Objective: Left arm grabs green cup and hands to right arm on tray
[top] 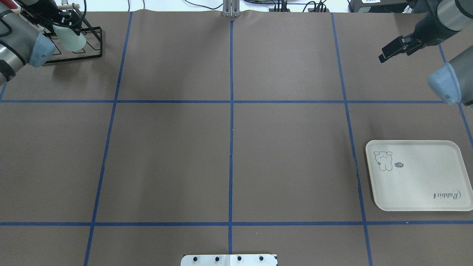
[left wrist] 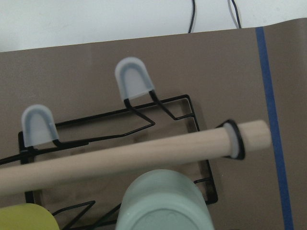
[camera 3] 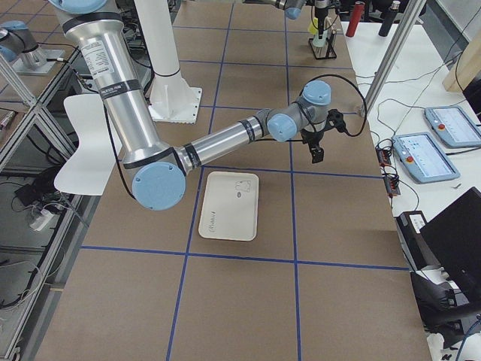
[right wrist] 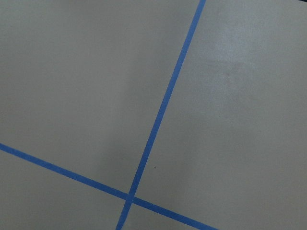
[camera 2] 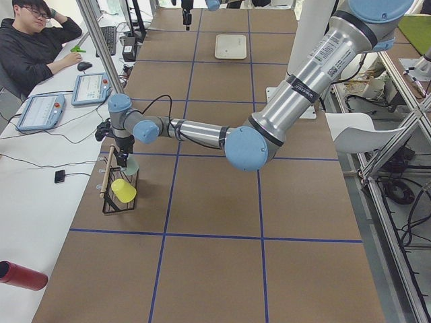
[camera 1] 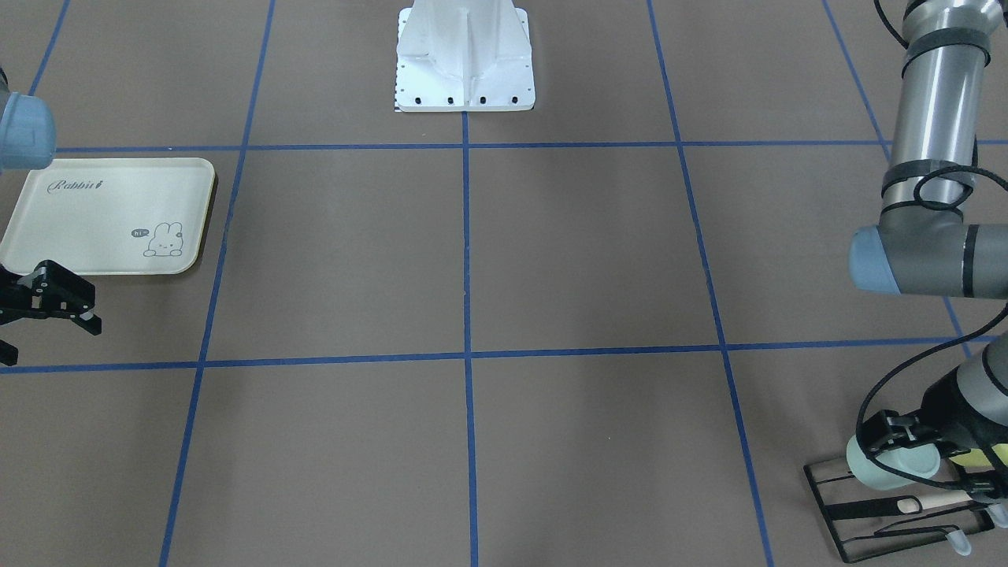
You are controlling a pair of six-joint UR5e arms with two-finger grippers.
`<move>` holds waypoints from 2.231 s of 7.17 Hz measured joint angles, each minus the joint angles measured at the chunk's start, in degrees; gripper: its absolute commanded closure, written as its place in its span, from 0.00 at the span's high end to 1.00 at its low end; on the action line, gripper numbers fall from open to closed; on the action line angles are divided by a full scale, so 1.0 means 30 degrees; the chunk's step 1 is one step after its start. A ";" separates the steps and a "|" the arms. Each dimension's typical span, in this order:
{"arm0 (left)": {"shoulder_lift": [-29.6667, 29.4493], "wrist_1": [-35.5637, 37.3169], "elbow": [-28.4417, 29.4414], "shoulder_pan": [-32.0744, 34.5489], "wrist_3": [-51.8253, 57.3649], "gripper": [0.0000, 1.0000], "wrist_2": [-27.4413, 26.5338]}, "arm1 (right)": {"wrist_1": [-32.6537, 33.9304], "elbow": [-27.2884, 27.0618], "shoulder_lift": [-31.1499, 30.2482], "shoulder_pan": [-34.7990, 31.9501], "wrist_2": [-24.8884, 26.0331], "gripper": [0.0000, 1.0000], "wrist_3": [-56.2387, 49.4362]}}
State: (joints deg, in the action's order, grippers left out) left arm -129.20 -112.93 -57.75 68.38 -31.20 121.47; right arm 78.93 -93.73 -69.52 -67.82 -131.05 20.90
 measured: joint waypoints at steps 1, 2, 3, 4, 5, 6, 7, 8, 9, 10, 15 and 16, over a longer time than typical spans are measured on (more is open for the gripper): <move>0.0000 0.0000 0.0001 -0.0001 0.0001 0.77 -0.0093 | 0.0000 -0.0009 0.0000 -0.0001 -0.0005 1.00 0.0004; -0.0003 -0.0001 0.0001 -0.0001 0.0000 0.46 -0.0179 | 0.0000 -0.0024 0.0000 0.0002 -0.0019 1.00 0.0006; -0.0016 -0.0001 -0.0002 -0.0001 0.0001 0.21 -0.0216 | 0.0000 -0.0035 0.0000 -0.0002 -0.0020 1.00 0.0007; -0.0024 -0.0008 -0.0038 0.0002 0.0007 0.06 -0.0227 | 0.0000 -0.0052 0.0000 -0.0006 -0.0015 1.00 0.0007; -0.0025 -0.0021 -0.0120 0.0047 0.0013 0.00 -0.0227 | 0.0000 -0.0064 0.0000 -0.0010 -0.0022 1.00 0.0006; -0.0028 -0.0021 -0.0236 0.0157 0.0007 0.00 -0.0186 | 0.0000 -0.0080 0.0000 -0.0010 -0.0026 1.00 0.0006; -0.0028 0.0021 -0.0399 0.0341 0.0003 0.00 -0.0097 | 0.0000 -0.0089 0.0000 -0.0010 -0.0028 1.00 0.0006; -0.0016 0.0105 -0.0687 0.0606 0.0007 0.00 0.0075 | 0.0000 -0.0088 0.0001 -0.0010 -0.0023 1.00 0.0006; 0.0029 0.0167 -0.0991 0.0974 0.0026 0.00 0.0627 | 0.0000 -0.0091 0.0000 -0.0010 -0.0015 1.00 0.0006; 0.0115 0.0212 -0.1259 0.1523 0.0210 0.00 0.1723 | 0.0000 -0.0088 0.0000 -0.0010 -0.0021 1.00 0.0007; 0.1956 0.0307 -0.3882 0.4291 0.0721 0.00 0.6607 | -0.0071 -0.0168 0.0005 0.0044 -0.0035 1.00 0.0325; 0.2432 0.0209 -0.4398 0.4357 0.0225 0.00 0.6879 | -0.0163 -0.0238 0.0040 0.0184 -0.0048 1.00 0.1068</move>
State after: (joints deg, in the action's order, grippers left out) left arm -121.91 -112.31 -70.94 81.45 -30.53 142.11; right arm 78.44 -94.44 -69.40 -67.27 -131.19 24.10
